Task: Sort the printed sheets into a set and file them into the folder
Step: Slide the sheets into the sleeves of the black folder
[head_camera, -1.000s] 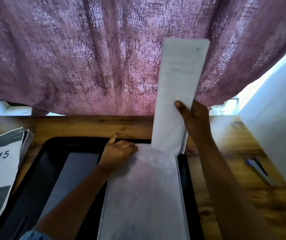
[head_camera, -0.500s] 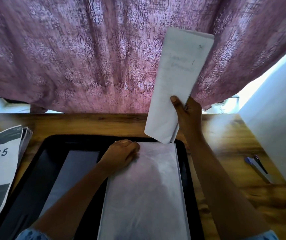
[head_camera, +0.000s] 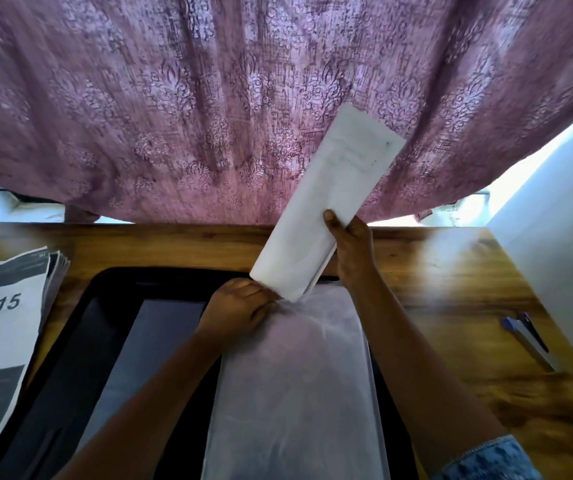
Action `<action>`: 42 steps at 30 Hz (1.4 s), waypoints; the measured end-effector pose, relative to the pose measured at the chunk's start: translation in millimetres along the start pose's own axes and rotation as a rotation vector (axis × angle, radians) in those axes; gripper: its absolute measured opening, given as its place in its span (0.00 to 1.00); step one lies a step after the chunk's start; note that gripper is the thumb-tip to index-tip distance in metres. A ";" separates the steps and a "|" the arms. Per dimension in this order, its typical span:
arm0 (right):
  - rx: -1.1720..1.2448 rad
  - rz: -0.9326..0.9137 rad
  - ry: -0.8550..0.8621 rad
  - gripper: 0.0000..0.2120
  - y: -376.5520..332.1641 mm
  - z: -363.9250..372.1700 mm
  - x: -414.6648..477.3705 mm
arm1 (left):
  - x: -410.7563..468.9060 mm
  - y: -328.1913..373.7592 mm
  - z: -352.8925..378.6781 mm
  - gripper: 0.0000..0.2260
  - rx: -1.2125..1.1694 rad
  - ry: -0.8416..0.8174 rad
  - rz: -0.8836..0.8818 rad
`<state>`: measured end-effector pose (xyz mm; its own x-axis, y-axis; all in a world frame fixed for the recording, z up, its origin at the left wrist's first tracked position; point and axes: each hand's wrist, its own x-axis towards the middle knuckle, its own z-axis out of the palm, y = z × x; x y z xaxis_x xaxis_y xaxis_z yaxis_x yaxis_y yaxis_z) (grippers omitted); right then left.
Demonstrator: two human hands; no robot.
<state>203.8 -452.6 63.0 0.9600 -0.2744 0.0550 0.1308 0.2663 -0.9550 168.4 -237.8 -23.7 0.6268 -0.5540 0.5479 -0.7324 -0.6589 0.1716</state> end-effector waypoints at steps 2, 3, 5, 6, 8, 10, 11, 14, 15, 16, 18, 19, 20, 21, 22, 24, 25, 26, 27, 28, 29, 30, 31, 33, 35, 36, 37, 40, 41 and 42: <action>-0.042 0.008 -0.027 0.04 -2.5 -3.3 0.4 | -1.9 0.4 0.8 0.08 -0.009 0.012 -0.016; -0.067 0.010 -0.042 0.04 -4.7 -6.3 1.8 | -2.7 0.6 1.4 0.08 -0.024 0.008 -0.023; -0.121 0.025 -0.078 0.04 -9.6 -12.1 5.9 | -1.7 2.0 -0.4 0.07 -0.046 -0.001 -0.026; -0.133 0.045 -0.098 0.05 -11.3 -14.9 8.0 | -0.2 2.3 -1.7 0.08 -0.057 0.000 -0.024; -0.125 0.102 -0.121 0.06 -13.1 -19.2 10.9 | 5.2 1.5 -5.1 0.13 -0.071 0.014 -0.022; -0.143 0.130 -0.123 0.09 -13.7 -19.2 10.9 | 13.6 1.3 -9.8 0.18 -0.113 0.006 -0.056; -0.173 0.127 -0.117 0.10 -13.6 -18.5 10.2 | 18.3 0.0 -10.8 0.16 -0.141 -0.015 -0.082; -0.382 0.048 -0.074 0.09 -9.1 -16.7 10.5 | 32.2 -0.7 -13.4 0.16 -0.218 -0.074 -0.162; -0.491 0.016 -0.063 0.09 -9.2 -16.1 11.5 | 35.9 -1.1 -13.0 0.16 -0.275 -0.094 -0.193; -0.617 -0.010 -0.057 0.10 -11.2 -15.4 13.1 | 39.4 -0.9 -13.7 0.17 -0.351 -0.126 -0.241; -0.900 -0.070 -0.084 0.14 -17.6 -13.1 16.6 | 46.3 0.0 -16.1 0.18 -0.499 -0.194 -0.357; -1.033 -0.109 -0.113 0.15 -21.8 -10.0 16.7 | 49.2 0.4 -16.6 0.17 -0.533 -0.219 -0.395; -1.153 -0.147 -0.138 0.16 -25.1 -5.3 16.2 | 51.8 2.2 -17.5 0.16 -0.535 -0.237 -0.421; -1.258 -0.187 -0.150 0.17 -27.6 -0.2 15.0 | 54.2 3.4 -17.2 0.13 -0.526 -0.239 -0.429; -1.356 -0.213 -0.158 0.17 -28.6 5.1 13.7 | 56.7 4.9 -16.7 0.09 -0.509 -0.219 -0.446; -1.532 -0.239 -0.166 0.17 -28.9 15.1 9.9 | 64.9 12.1 -19.1 0.05 -0.624 -0.144 -0.590; -1.595 -0.241 -0.186 0.17 -28.5 19.0 8.4 | 71.6 16.8 -21.7 0.06 -0.787 -0.112 -0.703; -1.643 -0.238 -0.207 0.19 -28.2 22.8 7.3 | 80.3 20.4 -24.9 0.08 -0.955 -0.104 -0.818; -1.673 -0.248 -0.222 0.21 -28.1 25.7 6.6 | 89.6 23.0 -28.7 0.12 -1.053 -0.124 -0.904; -1.681 -0.247 -0.236 0.23 -28.9 27.9 6.0 | 97.3 21.3 -31.0 0.16 -1.062 -0.184 -0.954; -1.639 -0.222 -0.236 0.26 -30.4 28.9 4.9 | 103.4 18.1 -33.2 0.20 -1.068 -0.252 -0.992; -1.560 -0.155 -0.240 0.27 -32.4 28.5 5.8 | 107.4 13.7 -35.0 0.25 -1.079 -0.317 -1.019; -1.457 -0.079 -0.244 0.28 -34.7 26.2 7.8 | 110.5 8.6 -36.2 0.29 -1.089 -0.374 -1.034; -1.377 0.016 -0.311 0.28 -38.0 17.1 17.1 | 110.1 -0.9 -34.2 0.28 -1.086 -0.455 -1.005; -1.307 0.072 -0.381 0.21 -37.1 3.0 27.6 | 105.8 -8.5 -31.2 0.22 -1.081 -0.473 -1.001; -1.230 0.093 -0.402 0.15 -34.6 -5.5 31.9 | 103.6 -13.6 -30.0 0.21 -1.088 -0.462 -1.015; -1.145 0.099 -0.423 0.11 -30.6 -15.0 35.6 | 99.8 -19.8 -29.3 0.20 -1.087 -0.461 -1.010; -0.827 0.181 -0.446 0.13 -18.7 -41.3 36.7 | 82.1 -51.1 -31.2 0.21 -0.844 -0.490 -0.773; -0.729 0.221 -0.465 0.13 -15.0 -48.2 34.5 | 74.9 -61.1 -31.9 0.24 -0.689 -0.540 -0.646; -0.634 0.261 -0.481 0.13 -8.9 -55.3 34.2 | 69.1 -67.6 -31.0 0.26 -0.574 -0.582 -0.549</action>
<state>221.8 -515.4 57.3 0.9599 0.1868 -0.2090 -0.1357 -0.3428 -0.9295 253.0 -215.8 28.0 0.8389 -0.5106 -0.1888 -0.2221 -0.6376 0.7376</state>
